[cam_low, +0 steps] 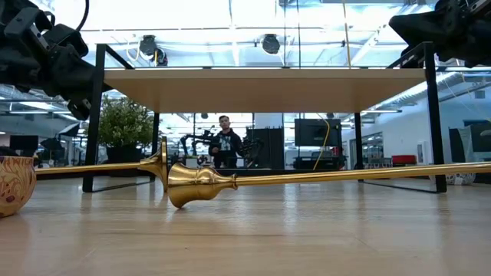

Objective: Pick & Place candle stick holders

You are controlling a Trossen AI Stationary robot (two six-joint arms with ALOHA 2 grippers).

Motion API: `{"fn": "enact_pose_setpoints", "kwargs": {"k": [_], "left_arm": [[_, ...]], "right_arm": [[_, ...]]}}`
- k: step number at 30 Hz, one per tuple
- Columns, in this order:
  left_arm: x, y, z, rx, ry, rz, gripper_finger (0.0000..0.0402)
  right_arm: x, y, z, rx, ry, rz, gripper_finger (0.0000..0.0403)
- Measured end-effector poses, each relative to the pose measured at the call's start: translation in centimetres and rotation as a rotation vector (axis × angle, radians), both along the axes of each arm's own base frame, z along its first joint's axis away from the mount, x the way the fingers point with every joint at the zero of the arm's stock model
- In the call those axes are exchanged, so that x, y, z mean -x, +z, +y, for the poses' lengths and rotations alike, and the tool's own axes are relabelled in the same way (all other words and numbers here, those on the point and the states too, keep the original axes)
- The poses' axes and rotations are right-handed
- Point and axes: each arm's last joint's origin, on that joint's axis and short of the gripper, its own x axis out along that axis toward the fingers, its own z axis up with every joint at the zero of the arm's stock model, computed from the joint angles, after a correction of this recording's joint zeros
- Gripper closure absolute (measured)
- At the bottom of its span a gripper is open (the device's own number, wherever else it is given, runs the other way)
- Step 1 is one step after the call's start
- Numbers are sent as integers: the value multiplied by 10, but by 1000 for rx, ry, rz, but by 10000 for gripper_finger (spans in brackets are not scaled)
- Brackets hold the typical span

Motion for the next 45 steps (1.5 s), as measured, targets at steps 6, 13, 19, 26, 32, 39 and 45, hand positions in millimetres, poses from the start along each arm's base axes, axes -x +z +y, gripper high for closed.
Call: {"fn": "enact_pose_setpoints", "kwargs": {"k": [6,13,19,26,32,39,45], "left_arm": [[0,0,0,0,0,0,371],[0,0,0,0,-1,0,371],[0,0,0,0,0,0,371],[0,0,0,0,0,0,371],[0,0,0,0,0,0,371],[0,0,0,0,-1,0,371],[0,0,0,0,-1,0,371]], "right_arm": [[0,0,0,0,0,0,399],[0,0,0,0,0,0,399],[0,0,0,3,-1,-1,399],[0,0,-2,183,-111,-4,399],[0,0,-2,195,-111,-5,399],[0,2,-1,151,-97,-27,399],[4,12,-2,-338,64,-120,399]]}}
